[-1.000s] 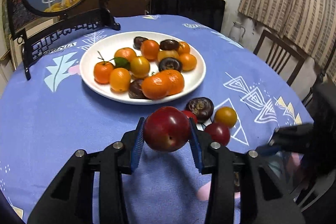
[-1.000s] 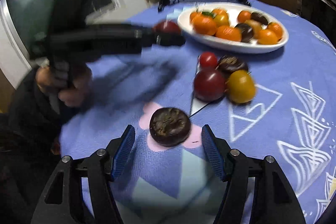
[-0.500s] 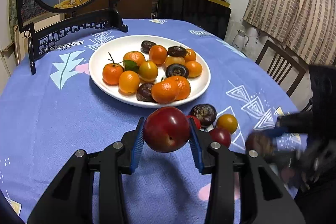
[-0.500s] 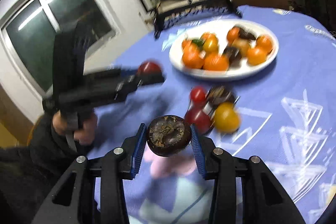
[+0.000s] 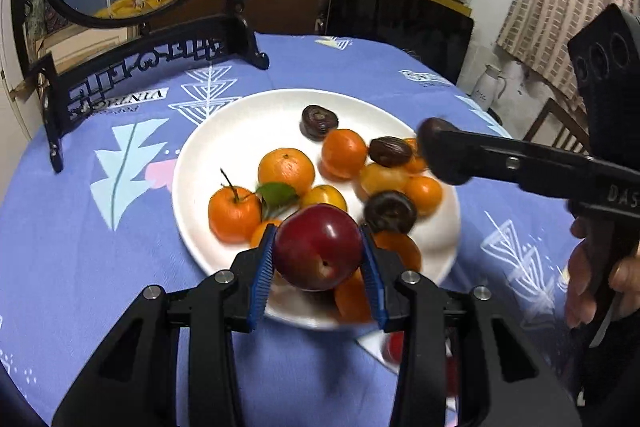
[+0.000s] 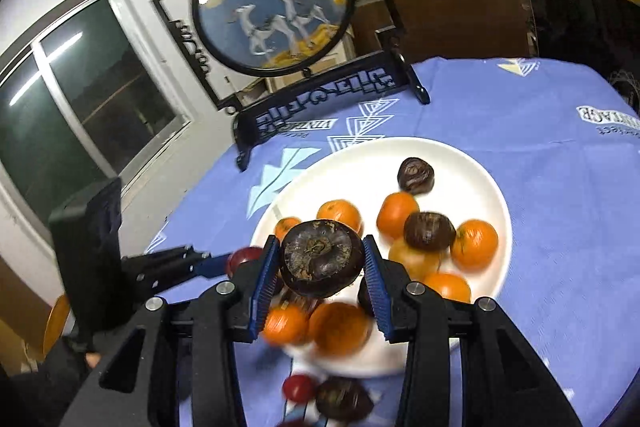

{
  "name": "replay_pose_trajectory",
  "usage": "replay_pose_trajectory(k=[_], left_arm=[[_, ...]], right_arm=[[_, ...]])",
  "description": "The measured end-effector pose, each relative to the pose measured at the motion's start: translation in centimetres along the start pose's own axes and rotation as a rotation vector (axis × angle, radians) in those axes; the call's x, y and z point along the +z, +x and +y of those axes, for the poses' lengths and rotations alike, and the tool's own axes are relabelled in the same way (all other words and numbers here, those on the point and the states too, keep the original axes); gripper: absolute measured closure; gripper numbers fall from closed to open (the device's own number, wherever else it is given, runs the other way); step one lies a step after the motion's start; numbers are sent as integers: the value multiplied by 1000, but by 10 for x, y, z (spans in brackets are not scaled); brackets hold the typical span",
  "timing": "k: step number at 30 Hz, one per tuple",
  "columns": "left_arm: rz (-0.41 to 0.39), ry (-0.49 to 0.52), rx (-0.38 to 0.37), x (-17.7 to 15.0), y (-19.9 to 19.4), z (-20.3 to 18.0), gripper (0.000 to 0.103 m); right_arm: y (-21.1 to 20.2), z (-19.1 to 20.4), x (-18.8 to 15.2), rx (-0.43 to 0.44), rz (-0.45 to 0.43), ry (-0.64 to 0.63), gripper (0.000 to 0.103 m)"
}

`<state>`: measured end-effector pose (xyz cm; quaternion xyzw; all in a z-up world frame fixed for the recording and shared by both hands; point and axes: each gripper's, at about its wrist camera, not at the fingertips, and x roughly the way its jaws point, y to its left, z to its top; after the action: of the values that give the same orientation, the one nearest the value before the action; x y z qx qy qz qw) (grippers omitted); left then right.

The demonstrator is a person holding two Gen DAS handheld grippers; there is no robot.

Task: Organize fruits
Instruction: 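Release the plum and dried fruit onto the white plate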

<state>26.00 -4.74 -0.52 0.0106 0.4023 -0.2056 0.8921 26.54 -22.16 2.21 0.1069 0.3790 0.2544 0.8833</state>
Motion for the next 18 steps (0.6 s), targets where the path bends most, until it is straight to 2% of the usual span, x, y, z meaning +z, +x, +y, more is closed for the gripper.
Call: replay_pose_trajectory(k=[2, 3, 4, 6, 7, 9, 13, 18], left_arm=[[22, 3, 11, 3, 11, 2, 62], [18, 9, 27, 3, 14, 3, 51], [8, 11, 36, 2, 13, 3, 44], [-45, 16, 39, -2, 0, 4, 26], [-71, 14, 35, -5, -8, 4, 23], [-90, 8, 5, -13, -20, 6, 21], [-61, 36, -24, -33, -31, -4, 21], [-27, 157, -52, -69, -43, -45, 21]], right_arm=[[10, -5, 4, -3, -18, 9, 57], [11, -6, 4, -1, -29, 17, 53], [9, -11, 2, -5, -53, 38, 42], [3, -15, -6, -9, -75, 50, 39], [0, -17, -9, -15, -80, 50, 39], [-11, -21, -21, -27, -94, 50, 39], [-38, -36, -52, -54, -128, 75, 37], [-67, -61, -81, -78, -161, 165, 34]])
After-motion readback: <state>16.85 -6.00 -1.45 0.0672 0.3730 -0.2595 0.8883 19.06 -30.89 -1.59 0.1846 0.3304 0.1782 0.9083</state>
